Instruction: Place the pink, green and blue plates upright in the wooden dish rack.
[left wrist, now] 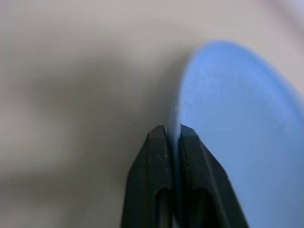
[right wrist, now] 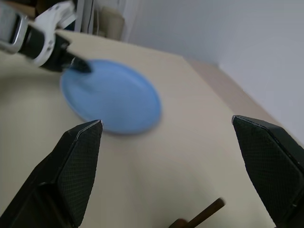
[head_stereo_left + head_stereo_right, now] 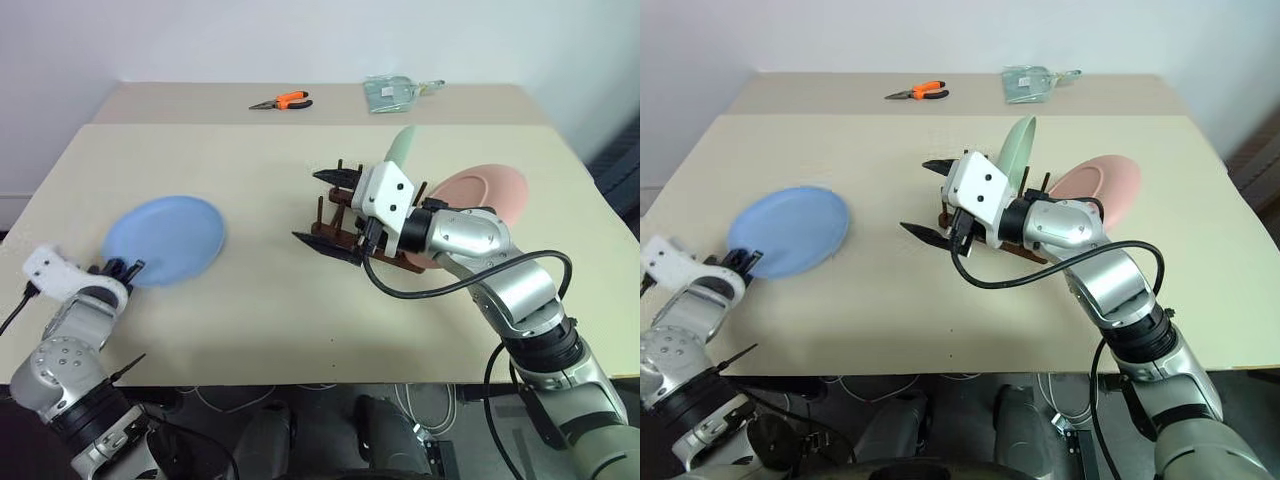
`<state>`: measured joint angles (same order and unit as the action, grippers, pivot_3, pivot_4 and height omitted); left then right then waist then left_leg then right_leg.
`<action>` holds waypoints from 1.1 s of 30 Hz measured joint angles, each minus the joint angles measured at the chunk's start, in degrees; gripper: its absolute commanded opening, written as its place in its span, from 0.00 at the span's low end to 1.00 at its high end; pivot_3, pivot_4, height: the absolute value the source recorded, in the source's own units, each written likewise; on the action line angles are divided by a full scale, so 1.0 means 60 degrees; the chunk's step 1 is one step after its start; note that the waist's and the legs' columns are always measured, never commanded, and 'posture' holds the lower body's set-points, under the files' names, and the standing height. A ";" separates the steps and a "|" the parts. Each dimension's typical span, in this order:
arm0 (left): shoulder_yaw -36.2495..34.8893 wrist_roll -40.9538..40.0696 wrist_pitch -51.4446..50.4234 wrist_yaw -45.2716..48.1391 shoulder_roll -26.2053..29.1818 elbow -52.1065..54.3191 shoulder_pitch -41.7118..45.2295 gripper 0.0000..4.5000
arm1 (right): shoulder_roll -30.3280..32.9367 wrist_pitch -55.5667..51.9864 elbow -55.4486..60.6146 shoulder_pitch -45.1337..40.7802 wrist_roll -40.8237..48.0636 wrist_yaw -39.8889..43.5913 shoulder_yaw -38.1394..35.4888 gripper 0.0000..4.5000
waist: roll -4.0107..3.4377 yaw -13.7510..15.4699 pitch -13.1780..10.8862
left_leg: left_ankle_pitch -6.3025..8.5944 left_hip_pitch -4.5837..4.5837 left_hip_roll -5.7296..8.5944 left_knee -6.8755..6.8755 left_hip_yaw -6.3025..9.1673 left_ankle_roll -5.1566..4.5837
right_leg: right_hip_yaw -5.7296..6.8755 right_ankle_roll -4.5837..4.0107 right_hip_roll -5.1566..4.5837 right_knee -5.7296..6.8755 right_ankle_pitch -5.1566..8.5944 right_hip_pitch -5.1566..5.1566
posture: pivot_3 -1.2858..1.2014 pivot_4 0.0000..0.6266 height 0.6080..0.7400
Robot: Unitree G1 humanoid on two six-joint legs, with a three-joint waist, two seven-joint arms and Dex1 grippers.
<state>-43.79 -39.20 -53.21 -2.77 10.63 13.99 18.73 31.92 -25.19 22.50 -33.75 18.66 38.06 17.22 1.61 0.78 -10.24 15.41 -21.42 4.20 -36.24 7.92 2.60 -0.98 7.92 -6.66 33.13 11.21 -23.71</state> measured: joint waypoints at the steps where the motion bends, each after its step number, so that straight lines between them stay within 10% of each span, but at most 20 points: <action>1: 0.0280 -0.0098 0.0227 0.0253 -0.0025 0.0140 0.0037 0.02 | 0.0093 -0.0023 0.0055 0.0194 -0.0053 0.0067 -0.0005 1.00 | 0.0003 -0.0010 -0.0001 | 0.0000 -0.0001 0.0000 0.0002 -0.0003 0.0000 | -0.0002 -0.0001 0.0000 -0.0001 0.0000 -0.0001 | 0.52 0.24 1.00; 20: 0.4085 0.0239 0.1821 0.1315 0.1119 0.1118 0.3245 0.02 | -0.0710 0.3820 -0.1804 -0.1421 -0.5035 -0.0293 0.1488 1.00 | 0.0006 -0.0097 -0.0011 | -0.0027 0.0001 -0.0007 0.0018 -0.0016 0.0042 | -0.0010 -0.0011 0.0012 0.0002 -0.0010 -0.0017 | 0.52 0.24 1.00; 23: 0.4237 0.0255 0.1818 0.1190 0.1108 0.1113 0.3382 0.00 | -0.0955 0.4249 -0.2077 -0.1444 -0.5744 -0.0431 0.1664 0.82 | 0.0006 -0.0119 -0.0011 | -0.0026 0.0004 -0.0007 0.0019 -0.0015 0.0041 | -0.0011 -0.0011 0.0014 0.0010 -0.0010 -0.0018 | 0.52 0.24 1.00; 30: 0.4266 0.0028 0.1603 0.1109 0.1127 0.1124 0.3255 0.00 | -0.1007 0.4827 -0.2767 -0.1613 -0.7629 -0.1245 0.1740 0.02 | 0.0006 -0.0221 -0.0011 | -0.0028 0.0004 -0.0006 0.0018 -0.0009 0.0042 | -0.0012 -0.0012 0.0017 0.0014 -0.0010 -0.0018 | 0.52 0.24 1.00; 33: 0.4160 -0.0068 0.1607 0.1101 0.1139 0.1136 0.3189 0.00 | -0.1072 0.4877 -0.2819 -0.1629 -0.7887 -0.1321 0.1702 0.02 | 0.0007 -0.0254 -0.0011 | -0.0030 0.0006 -0.0009 0.0021 -0.0007 0.0046 | -0.0012 -0.0012 0.0022 0.0015 -0.0010 -0.0020 | 0.52 0.24 1.00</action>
<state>-18.83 -39.61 -43.56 3.83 17.47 20.81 37.86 25.49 4.08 5.58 -43.53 -28.66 30.14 27.43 1.66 -0.74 -10.30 15.23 -21.38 4.15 -36.11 7.87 2.87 -1.05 7.85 -6.53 33.22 11.15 -23.83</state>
